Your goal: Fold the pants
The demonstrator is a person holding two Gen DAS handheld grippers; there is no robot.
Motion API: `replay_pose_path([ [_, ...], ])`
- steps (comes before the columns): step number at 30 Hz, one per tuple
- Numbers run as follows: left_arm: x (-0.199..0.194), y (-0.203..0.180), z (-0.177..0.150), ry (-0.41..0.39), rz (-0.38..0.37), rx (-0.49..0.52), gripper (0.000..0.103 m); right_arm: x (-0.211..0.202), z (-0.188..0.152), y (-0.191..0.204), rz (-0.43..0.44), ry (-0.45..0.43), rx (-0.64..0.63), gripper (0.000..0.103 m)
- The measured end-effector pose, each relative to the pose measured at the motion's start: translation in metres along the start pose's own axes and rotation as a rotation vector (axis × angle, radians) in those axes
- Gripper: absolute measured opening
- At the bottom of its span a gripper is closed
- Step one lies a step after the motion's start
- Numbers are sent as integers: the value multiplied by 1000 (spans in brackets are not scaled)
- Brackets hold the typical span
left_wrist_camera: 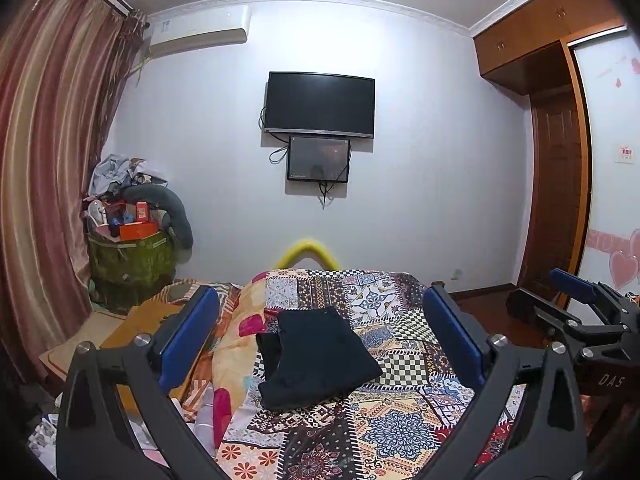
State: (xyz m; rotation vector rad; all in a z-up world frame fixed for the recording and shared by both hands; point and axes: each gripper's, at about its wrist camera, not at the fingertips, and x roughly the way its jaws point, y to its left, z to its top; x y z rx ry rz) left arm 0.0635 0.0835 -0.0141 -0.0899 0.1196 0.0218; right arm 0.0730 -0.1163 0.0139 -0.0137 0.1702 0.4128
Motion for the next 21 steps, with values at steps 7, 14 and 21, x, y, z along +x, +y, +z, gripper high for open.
replay_pose_path([
  [7, 4, 0, -3, 8, -2, -7, 103, -1, 2, -2, 0, 4, 8, 103],
  [14, 7, 1, -5, 12, 1, -4, 103, -1, 2, -2, 1, 4, 8, 103],
  [21, 6, 1, -6, 10, -7, -1, 103, -4, 4, -4, 16, -1, 12, 103],
])
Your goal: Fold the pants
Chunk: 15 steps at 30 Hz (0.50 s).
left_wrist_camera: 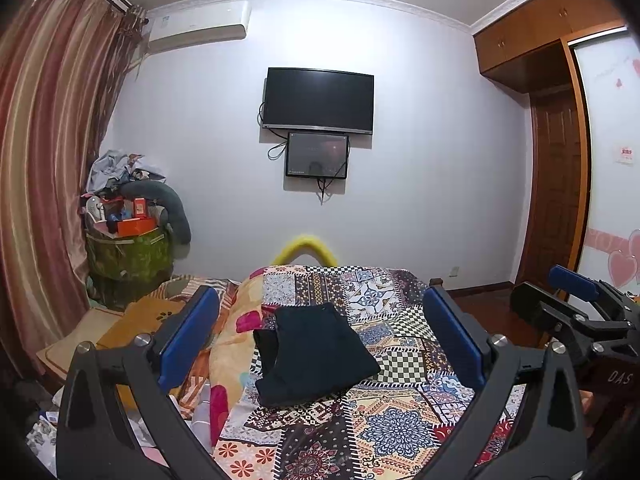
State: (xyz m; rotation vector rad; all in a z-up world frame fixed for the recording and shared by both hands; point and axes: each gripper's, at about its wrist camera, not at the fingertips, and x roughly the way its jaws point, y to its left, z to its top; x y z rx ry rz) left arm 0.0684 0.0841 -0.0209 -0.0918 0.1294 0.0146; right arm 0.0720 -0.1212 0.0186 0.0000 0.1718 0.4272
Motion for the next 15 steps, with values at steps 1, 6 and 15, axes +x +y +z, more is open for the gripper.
replay_pose_path([
  [1, 0, 0, 0, -1, 0, 2, 103, 0, -1, 0, 3, 1, -1, 103],
  [6, -2, 1, -1, -4, -3, 4, 103, -1, 0, 0, 3, 0, -4, 103],
  [15, -4, 0, 0, -3, -7, 6, 103, 0, -1, -4, 5, 2, 3, 103],
])
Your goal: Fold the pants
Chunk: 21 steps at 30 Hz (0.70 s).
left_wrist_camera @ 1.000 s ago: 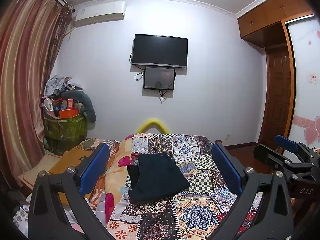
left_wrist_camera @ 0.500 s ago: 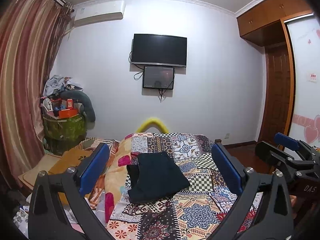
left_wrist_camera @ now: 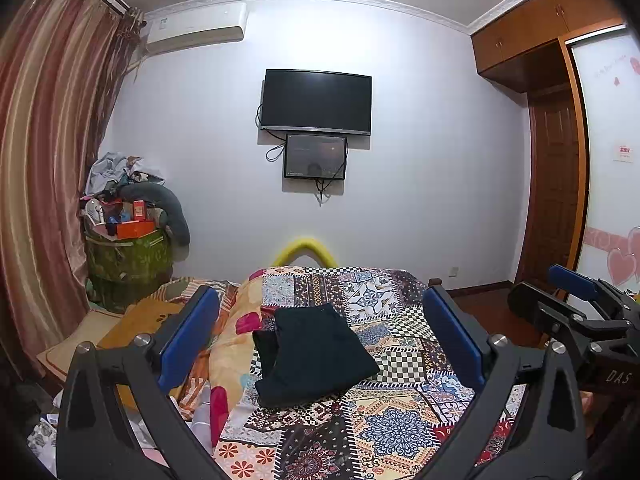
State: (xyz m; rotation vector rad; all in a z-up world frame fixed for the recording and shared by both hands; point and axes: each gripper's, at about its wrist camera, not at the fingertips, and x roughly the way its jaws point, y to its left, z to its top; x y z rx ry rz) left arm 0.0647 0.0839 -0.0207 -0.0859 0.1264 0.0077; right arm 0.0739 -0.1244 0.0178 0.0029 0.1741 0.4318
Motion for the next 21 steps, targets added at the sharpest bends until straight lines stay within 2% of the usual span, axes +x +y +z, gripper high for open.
replay_pose_path([
  [21, 0, -6, -2, 8, -13, 11, 103, -3, 0, -4, 2, -8, 4, 103],
])
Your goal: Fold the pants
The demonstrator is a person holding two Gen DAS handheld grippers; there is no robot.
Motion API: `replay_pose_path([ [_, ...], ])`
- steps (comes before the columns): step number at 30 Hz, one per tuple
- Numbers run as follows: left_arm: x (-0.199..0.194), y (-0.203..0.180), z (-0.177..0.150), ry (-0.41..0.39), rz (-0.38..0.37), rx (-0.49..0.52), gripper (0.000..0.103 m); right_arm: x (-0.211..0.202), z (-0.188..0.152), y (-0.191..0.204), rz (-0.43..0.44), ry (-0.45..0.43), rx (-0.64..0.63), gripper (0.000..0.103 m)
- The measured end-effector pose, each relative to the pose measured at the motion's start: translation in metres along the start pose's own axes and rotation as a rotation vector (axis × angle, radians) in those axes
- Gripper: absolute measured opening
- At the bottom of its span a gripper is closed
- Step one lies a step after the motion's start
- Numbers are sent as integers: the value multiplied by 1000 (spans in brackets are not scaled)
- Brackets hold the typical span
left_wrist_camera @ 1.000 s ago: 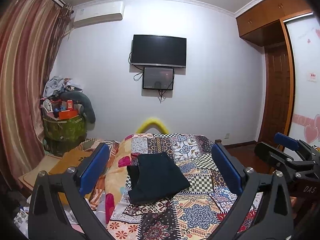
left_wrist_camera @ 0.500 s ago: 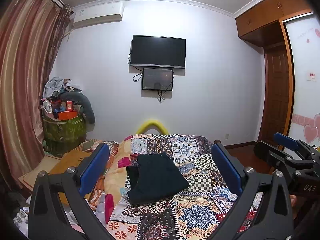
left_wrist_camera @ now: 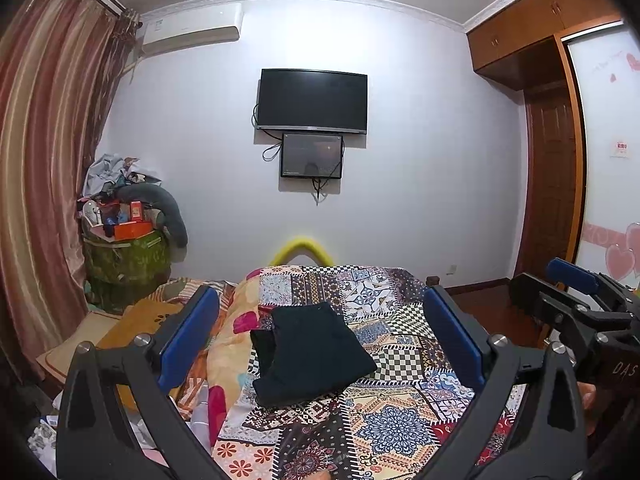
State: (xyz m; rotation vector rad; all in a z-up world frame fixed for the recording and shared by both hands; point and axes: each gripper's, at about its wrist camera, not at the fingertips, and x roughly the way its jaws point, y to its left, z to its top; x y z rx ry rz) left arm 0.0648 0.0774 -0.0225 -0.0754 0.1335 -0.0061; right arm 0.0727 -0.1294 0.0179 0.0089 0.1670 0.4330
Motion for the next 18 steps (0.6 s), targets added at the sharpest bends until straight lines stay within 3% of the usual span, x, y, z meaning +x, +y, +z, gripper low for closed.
replay_pose_path([
  [18, -2, -2, -4, 11, -31, 21, 103, -3, 0, -4, -10, -2, 10, 103],
])
